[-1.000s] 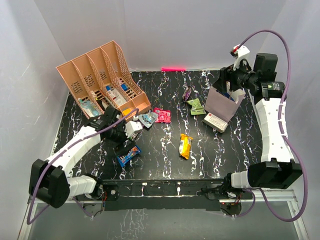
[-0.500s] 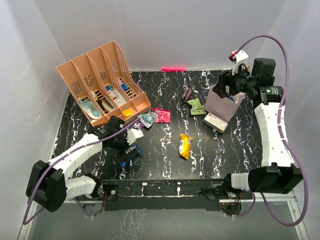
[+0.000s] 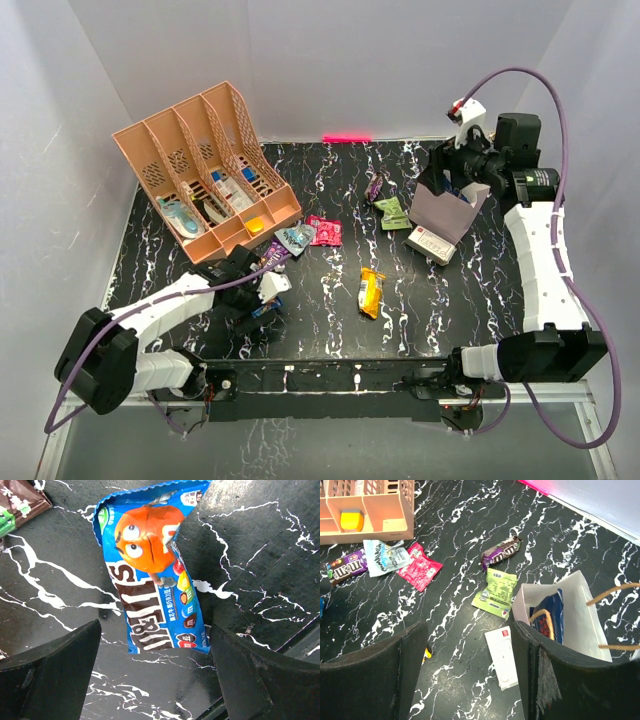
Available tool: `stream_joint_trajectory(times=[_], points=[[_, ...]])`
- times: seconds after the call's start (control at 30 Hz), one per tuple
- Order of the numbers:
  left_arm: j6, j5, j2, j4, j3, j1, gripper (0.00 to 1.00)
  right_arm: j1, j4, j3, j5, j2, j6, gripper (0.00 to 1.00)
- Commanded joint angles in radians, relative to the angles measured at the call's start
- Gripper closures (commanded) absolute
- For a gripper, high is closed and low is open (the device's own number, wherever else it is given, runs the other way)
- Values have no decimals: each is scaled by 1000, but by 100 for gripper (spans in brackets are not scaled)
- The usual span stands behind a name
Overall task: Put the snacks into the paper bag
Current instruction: Pick up the snack from the center of the board.
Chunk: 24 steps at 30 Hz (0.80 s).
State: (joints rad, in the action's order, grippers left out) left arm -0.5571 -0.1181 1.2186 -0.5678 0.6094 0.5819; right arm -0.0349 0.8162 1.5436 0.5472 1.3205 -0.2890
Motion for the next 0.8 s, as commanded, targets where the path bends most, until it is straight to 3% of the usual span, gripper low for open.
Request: stream_joint_trajectory(times=[0.0,0.3,0.57,0.77], points=[[3,-10,12,9,-14,5,14,69,-16,64,-24,24,-7,29],[10,-46,30,-2,-12,5,29,190,-46,61,-46,82,-33,29],[-17,-33,24,37,-28,5,46,207,-228,-110,252,75,-2,29],[-35,-57,8,72,-25,5,54,220,-355,-240,323,42,67,29]])
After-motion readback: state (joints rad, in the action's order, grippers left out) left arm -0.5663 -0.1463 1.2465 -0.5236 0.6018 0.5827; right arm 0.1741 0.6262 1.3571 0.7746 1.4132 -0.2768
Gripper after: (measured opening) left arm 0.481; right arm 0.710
